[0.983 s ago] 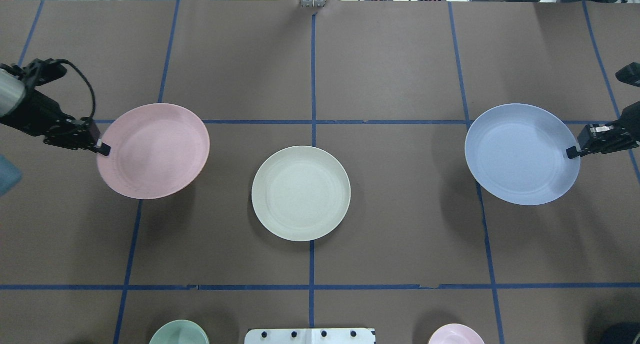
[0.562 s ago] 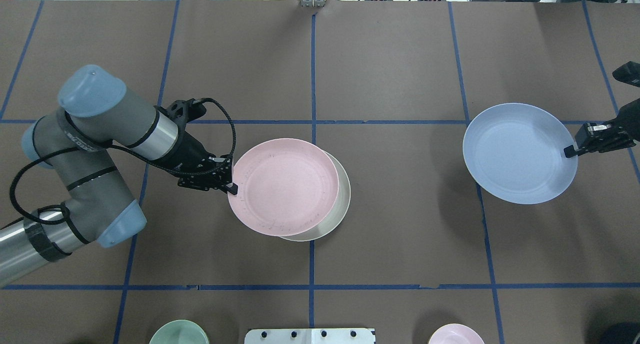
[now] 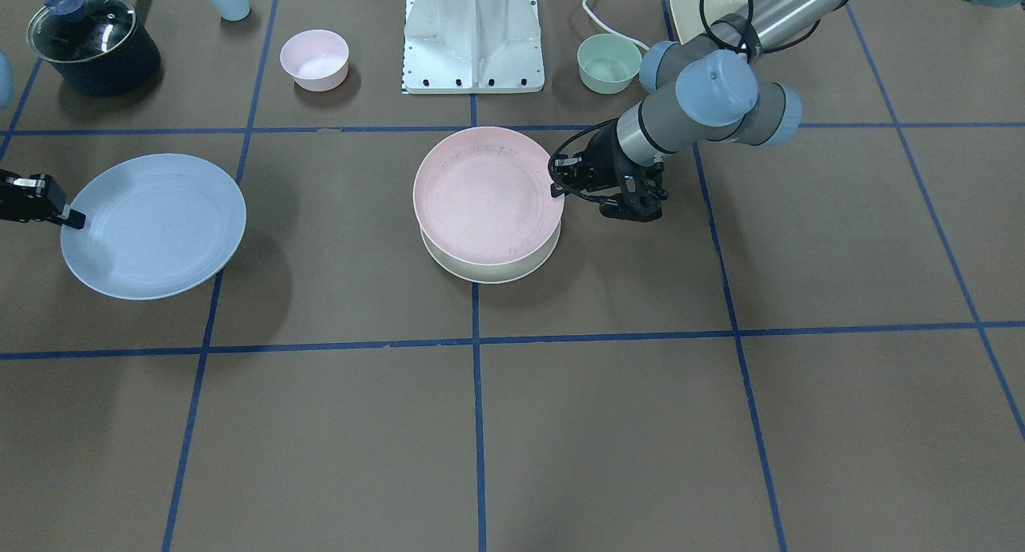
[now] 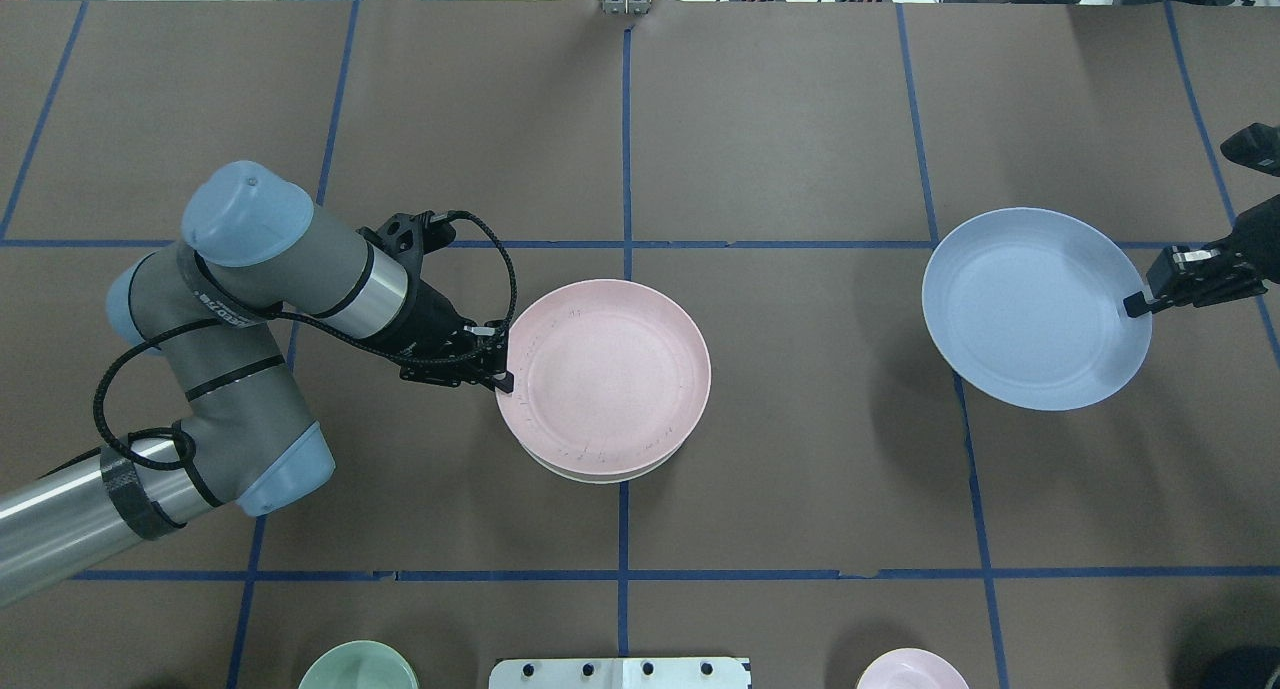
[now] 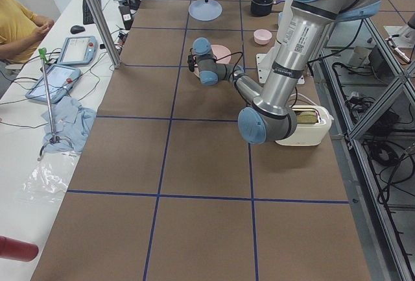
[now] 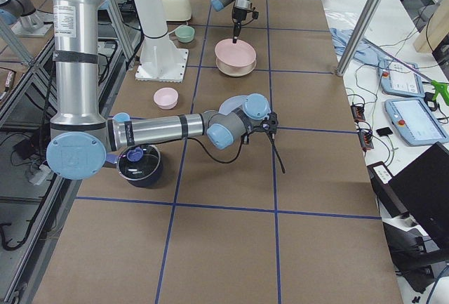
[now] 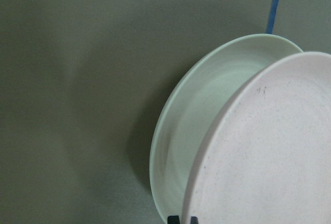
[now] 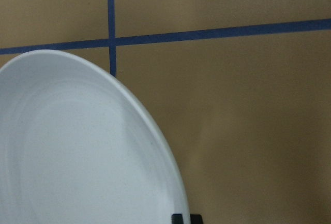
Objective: Stack three plates with pink and blue
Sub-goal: 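Slide the pink plate onto the cream plate with the left gripper, then carry the light blue plate onto the pink plate while the left gripper withdraws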
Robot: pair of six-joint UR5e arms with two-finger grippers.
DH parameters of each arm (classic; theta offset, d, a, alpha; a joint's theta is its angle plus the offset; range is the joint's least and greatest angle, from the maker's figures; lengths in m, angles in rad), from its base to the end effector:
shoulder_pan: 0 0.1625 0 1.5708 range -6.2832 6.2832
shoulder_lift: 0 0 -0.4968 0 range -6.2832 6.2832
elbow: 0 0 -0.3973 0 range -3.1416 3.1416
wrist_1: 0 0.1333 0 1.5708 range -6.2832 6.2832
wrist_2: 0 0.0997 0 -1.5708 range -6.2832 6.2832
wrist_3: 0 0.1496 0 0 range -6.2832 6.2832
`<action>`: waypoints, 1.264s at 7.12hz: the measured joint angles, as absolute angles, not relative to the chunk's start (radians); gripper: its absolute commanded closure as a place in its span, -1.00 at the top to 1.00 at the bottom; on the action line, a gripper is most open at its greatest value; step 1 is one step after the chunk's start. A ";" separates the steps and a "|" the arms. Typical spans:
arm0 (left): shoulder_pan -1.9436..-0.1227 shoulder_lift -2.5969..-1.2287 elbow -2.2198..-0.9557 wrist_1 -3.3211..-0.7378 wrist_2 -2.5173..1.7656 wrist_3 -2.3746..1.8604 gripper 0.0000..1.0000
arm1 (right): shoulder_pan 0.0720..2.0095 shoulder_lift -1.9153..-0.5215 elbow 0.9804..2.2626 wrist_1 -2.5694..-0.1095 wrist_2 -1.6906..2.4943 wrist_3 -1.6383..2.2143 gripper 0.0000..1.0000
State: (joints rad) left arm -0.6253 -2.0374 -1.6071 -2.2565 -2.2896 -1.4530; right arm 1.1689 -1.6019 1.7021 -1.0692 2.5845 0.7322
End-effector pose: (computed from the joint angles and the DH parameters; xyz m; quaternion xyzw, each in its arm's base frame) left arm 0.5579 -0.4457 0.3642 -0.0812 0.5942 -0.0041 0.8002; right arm -0.1924 -0.4689 0.6281 -0.0305 -0.5302 -0.0046 0.8473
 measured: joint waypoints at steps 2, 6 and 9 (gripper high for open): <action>-0.619 -2.039 -1.604 -2.256 -2.271 -1.453 0.34 | 1.169 -1.602 1.704 -1.069 2.584 0.733 -1.00; -0.674 -1.954 -1.725 -2.276 -2.286 -1.454 0.21 | 1.109 -1.502 1.715 -1.012 2.573 0.989 -1.00; -0.858 -1.828 -1.789 -2.272 -2.394 -1.310 0.21 | 0.866 -1.339 1.718 -0.850 2.386 1.497 -1.00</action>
State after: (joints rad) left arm -0.8580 -1.8283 -1.7891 -2.2723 -2.3936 -1.3096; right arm 0.8662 -1.3385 1.7178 -0.8498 2.3857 1.4975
